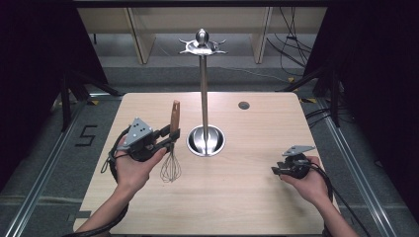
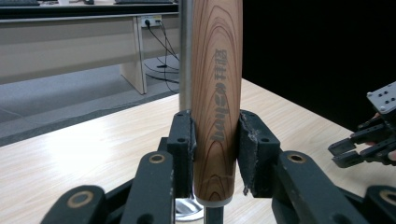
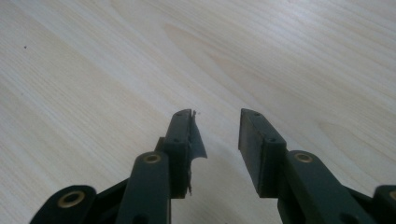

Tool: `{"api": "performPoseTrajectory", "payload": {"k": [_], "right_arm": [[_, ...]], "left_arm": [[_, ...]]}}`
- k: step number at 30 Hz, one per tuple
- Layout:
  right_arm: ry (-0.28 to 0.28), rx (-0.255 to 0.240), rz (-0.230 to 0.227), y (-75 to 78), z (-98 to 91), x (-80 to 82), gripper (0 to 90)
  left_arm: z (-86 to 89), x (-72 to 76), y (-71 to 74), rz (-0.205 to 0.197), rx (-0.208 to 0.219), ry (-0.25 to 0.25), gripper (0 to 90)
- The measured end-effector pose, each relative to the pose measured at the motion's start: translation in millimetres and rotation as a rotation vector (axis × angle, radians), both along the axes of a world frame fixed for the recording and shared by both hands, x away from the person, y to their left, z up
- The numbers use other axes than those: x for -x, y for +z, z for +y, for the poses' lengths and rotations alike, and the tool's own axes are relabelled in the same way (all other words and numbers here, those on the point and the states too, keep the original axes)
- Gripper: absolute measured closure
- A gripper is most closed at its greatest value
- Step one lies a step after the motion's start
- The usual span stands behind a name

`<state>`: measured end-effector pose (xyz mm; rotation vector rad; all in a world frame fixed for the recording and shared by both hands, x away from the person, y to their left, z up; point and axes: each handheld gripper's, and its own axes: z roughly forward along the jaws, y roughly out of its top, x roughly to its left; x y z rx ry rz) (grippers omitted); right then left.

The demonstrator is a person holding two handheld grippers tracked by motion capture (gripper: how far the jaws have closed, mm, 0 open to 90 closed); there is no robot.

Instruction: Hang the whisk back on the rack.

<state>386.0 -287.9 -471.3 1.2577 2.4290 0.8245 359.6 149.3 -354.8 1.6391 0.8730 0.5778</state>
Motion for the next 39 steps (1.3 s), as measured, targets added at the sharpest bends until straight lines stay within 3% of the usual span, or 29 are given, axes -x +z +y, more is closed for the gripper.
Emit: {"api": "performPoseTrajectory", "payload": {"k": [2, 3, 4, 6, 7, 10, 12, 13, 15, 16, 17, 18, 23, 29, 33, 34, 37, 39], "right_arm": [[-0.012, -0.01, 0.009, -0.4, 1.9, 0.1, 65.5], [0.007, 0.008, 0.001, -0.8, 0.9, -0.7, 65.5], [-0.008, -0.012, 0.004, -1.1, 2.9, -0.1, 65.5], [-0.017, -0.027, -0.01, -2.6, 4.5, 0.0, 65.5], [-0.005, -0.011, -0.029, -3.0, 4.7, -0.6, 65.5], [-0.028, -0.026, 0.005, -1.8, 7.6, 1.6, 65.4], [-0.013, -0.023, -0.008, -2.9, 6.2, 0.2, 65.5], [-0.018, -0.013, 0.031, 0.2, 5.9, 1.5, 65.5], [-0.021, -0.021, 0.015, -1.2, 6.1, 1.3, 65.4], [-0.014, -0.021, -0.023, -4.1, 5.6, 0.4, 65.4], [-0.029, -0.035, 0.001, -2.5, 6.2, 1.3, 65.4], [-0.005, -0.018, -0.025, -3.5, 4.1, -0.6, 65.4], [-0.02, -0.028, 0.008, -2.0, 6.5, 0.8, 65.4], [-0.007, -0.021, 0.003, -1.8, 5.3, -0.1, 65.4], [-0.028, -0.037, 0.005, -2.5, 7.5, 1.5, 65.4], [-0.012, -0.013, 0.026, 0.3, 5.5, 1.3, 65.4], [-0.026, -0.04, 0.002, -3.0, 7.2, 1.3, 65.4], [-0.018, -0.028, 0.007, -2.3, 6.3, 1.0, 65.4]], "left_arm": [[-4.9, 0.4, 2.2, -0.009, -0.003, 0.004, 67.6], [-7.0, 0.2, 3.4, -0.012, -0.005, 0.009, 67.6], [-9.0, 0.2, 4.9, -0.014, -0.004, 0.018, 67.6], [-10.5, 0.1, 6.6, -0.019, -0.007, 0.023, 67.6], [-14.4, 0.5, 10.8, -0.032, 0.001, 0.042, 67.6], [-19.3, 0.8, 15.4, -0.043, 0.002, 0.056, 67.6], [-23.1, 0.2, 17.6, -0.052, -0.001, 0.068, 67.6], [-24.0, -0.2, 18.1, -0.054, -0.002, 0.07, 67.6], [-25.9, -0.8, 19.1, -0.054, -0.001, 0.078, 67.6], [-27.3, -1.2, 20.0, -0.056, -0.002, 0.083, 67.6], [-28.5, -1.6, 21.0, -0.059, -0.002, 0.086, 67.6], [-31.1, -1.8, 23.2, -0.063, -0.002, 0.096, 67.6], [-37.2, -2.1, 31.0, -0.084, 0.008, 0.114, 67.6], [-43.8, -4.0, 37.5, -0.109, 0.01, 0.134, 67.6], [-50.0, -7.0, 40.7, -0.117, 0.022, 0.14, 67.6], [-53.5, -8.0, 41.1, -0.119, 0.031, 0.145, 67.6], [-57.6, -9.1, 42.0, -0.127, 0.035, 0.152, 67.6], [-61.6, -9.8, 42.7, -0.134, 0.036, 0.157, 67.6]]}}
